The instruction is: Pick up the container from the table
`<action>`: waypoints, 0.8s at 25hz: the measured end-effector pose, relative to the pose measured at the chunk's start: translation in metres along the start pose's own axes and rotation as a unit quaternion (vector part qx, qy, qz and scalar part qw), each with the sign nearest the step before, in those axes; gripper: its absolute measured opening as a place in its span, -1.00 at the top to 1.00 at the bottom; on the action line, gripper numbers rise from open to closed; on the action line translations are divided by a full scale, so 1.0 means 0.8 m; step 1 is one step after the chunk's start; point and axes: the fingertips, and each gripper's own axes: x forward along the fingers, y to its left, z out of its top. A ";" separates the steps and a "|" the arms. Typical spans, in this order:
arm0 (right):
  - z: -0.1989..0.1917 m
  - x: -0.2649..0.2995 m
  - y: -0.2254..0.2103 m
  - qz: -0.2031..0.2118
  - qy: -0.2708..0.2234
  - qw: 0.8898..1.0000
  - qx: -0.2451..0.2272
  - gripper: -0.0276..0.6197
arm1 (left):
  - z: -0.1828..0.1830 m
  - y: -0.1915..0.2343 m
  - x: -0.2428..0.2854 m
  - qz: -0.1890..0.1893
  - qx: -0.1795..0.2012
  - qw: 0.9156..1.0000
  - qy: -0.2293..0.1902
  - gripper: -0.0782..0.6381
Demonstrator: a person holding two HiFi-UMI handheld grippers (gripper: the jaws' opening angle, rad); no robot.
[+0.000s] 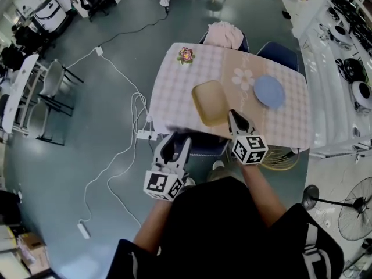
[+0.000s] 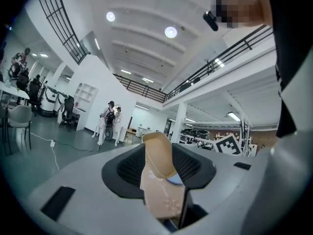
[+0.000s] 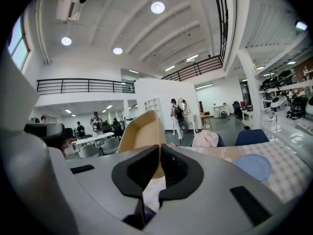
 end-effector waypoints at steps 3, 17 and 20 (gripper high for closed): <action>0.011 -0.029 0.014 -0.009 -0.013 1.000 -0.005 0.88 | 0.013 -0.004 -0.011 -0.012 0.003 1.000 -0.014 0.35; 0.030 -0.085 0.047 -0.023 -0.050 0.998 0.006 0.88 | 0.029 -0.003 -0.039 -0.024 0.011 0.999 -0.040 0.73; 0.039 -0.084 0.048 -0.020 -0.056 0.998 0.000 0.88 | 0.028 -0.001 -0.040 -0.020 0.009 0.999 -0.042 0.73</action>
